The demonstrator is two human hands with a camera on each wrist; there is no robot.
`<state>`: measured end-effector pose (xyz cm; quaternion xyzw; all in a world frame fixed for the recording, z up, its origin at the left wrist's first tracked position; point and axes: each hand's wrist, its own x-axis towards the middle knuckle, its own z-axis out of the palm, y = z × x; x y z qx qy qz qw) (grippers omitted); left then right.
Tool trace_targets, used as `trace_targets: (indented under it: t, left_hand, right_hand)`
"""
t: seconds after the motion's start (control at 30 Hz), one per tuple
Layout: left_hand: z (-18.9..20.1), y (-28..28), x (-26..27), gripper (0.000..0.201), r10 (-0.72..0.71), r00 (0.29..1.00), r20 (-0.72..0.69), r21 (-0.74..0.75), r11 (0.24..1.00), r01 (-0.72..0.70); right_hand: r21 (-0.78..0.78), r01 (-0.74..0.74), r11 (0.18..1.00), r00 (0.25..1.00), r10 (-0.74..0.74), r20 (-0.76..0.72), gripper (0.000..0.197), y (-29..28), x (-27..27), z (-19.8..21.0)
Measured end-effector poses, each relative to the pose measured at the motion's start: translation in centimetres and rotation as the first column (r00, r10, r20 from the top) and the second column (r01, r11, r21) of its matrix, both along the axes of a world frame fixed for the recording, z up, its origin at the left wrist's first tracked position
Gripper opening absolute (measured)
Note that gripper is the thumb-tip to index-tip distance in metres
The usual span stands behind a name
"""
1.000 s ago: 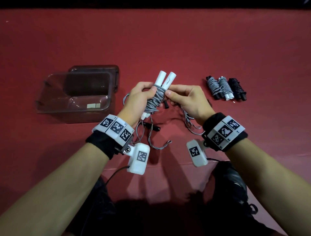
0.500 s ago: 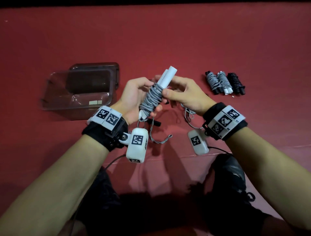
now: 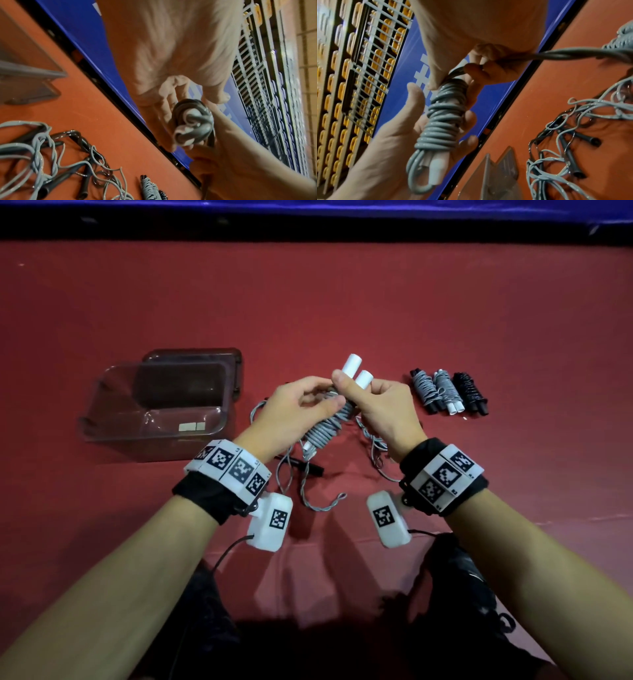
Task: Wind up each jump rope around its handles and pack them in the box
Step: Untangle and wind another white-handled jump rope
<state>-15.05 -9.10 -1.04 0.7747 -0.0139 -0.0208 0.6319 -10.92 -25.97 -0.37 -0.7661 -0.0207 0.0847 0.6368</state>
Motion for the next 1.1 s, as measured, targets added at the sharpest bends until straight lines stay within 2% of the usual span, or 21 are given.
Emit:
trace_targets:
  t: [0.07, 0.13, 0.23, 0.4, 0.47, 0.53, 0.6, 0.67, 0.73, 0.8, 0.87, 0.9, 0.97, 1.03, 1.1]
  left_hand:
    - [0.0, -0.1, -0.2, 0.021, 0.080, 0.992, -0.101, -0.198, 0.975, -0.099]
    - [0.2, 0.3, -0.4, 0.027, 0.165, 0.966, -0.201, -0.376, 0.897, -0.231]
    - [0.1, 1.2, -0.3, 0.034, 0.217, 0.947, -0.237, -0.417, 0.858, -0.301]
    - [1.0, 0.9, -0.5, 0.043, 0.121, 0.936, -0.331, -0.509, 0.813, -0.285]
    - [1.0, 0.8, -0.5, 0.051, 0.098, 0.929, -0.356, -0.494, 0.824, -0.276]
    - [1.0, 0.9, -0.5, 0.047, 0.076, 0.934, -0.350, -0.481, 0.841, -0.248]
    - [1.2, 0.8, -0.6, 0.039, -0.013, 0.927, -0.376, -0.513, 0.835, -0.197]
    - [1.5, 0.5, -0.9, 0.039, -0.124, 0.897, -0.425, -0.569, 0.807, -0.158]
    - [1.6, 0.3, -1.1, 0.042, -0.201, 0.865, -0.459, -0.591, 0.796, -0.129]
    - [1.3, 0.1, -1.0, 0.051, -0.240, 0.853, -0.464, -0.569, 0.818, -0.079]
    - [0.7, -0.4, -0.7, 0.059, -0.161, 0.888, -0.430, -0.490, 0.868, -0.080]
    - [0.4, -0.6, -0.6, 0.054, -0.068, 0.922, -0.381, -0.407, 0.908, -0.102]
    - [-0.2, -0.6, -0.4, 0.034, 0.118, 0.977, -0.177, -0.096, 0.986, -0.137]
    - [-0.8, -0.2, -0.2, 0.025, 0.053, 0.999, -0.006, 0.132, 0.990, -0.052]
    - [-1.4, 0.1, -0.1, 0.024, -0.011, 1.000, -0.005, 0.165, 0.986, 0.011]
  right_hand:
    - [-0.021, -0.064, 0.998, 0.998, 0.064, 0.016, 0.050, -0.1, 0.0, 0.3]
    - [-0.013, -0.170, 0.985, 0.985, 0.171, 0.035, 0.037, -0.5, 0.3, 0.5]
    - [-0.035, -0.262, 0.964, 0.960, 0.264, 0.096, 0.009, -0.9, 0.8, 0.4]
    - [-0.067, -0.334, 0.940, 0.936, 0.339, 0.093, 0.025, -0.7, 1.3, -0.6]
    - [-0.105, -0.395, 0.913, 0.912, 0.403, 0.078, 0.027, -1.2, 1.5, -0.7]
    - [-0.096, -0.396, 0.913, 0.913, 0.403, 0.064, 0.023, -1.6, 1.7, -0.8]
    - [0.038, -0.408, 0.912, 0.913, 0.407, 0.042, 0.021, -1.8, 1.8, -0.8]
    - [0.186, -0.488, 0.853, 0.868, 0.497, 0.002, 0.036, -1.7, 1.6, -0.9]
    - [0.245, -0.523, 0.817, 0.840, 0.542, -0.015, 0.041, -1.6, 1.2, -1.3]
    - [0.290, -0.451, 0.844, 0.875, 0.483, -0.043, 0.035, -1.7, 1.1, -1.8]
    - [0.310, -0.336, 0.889, 0.923, 0.376, -0.079, 0.021, -1.6, 1.0, -2.1]
    - [0.298, -0.281, 0.912, 0.942, 0.322, -0.097, 0.016, -1.6, 1.0, -2.3]
    - [0.249, -0.180, 0.952, 0.969, 0.215, -0.124, 0.016, -1.6, 1.1, -2.7]
    - [0.208, -0.109, 0.972, 0.981, 0.139, -0.136, 0.022, -1.6, 1.2, -3.1]
    - [0.157, -0.064, 0.986, 0.985, 0.088, -0.149, 0.025, -1.4, 1.1, -3.3]
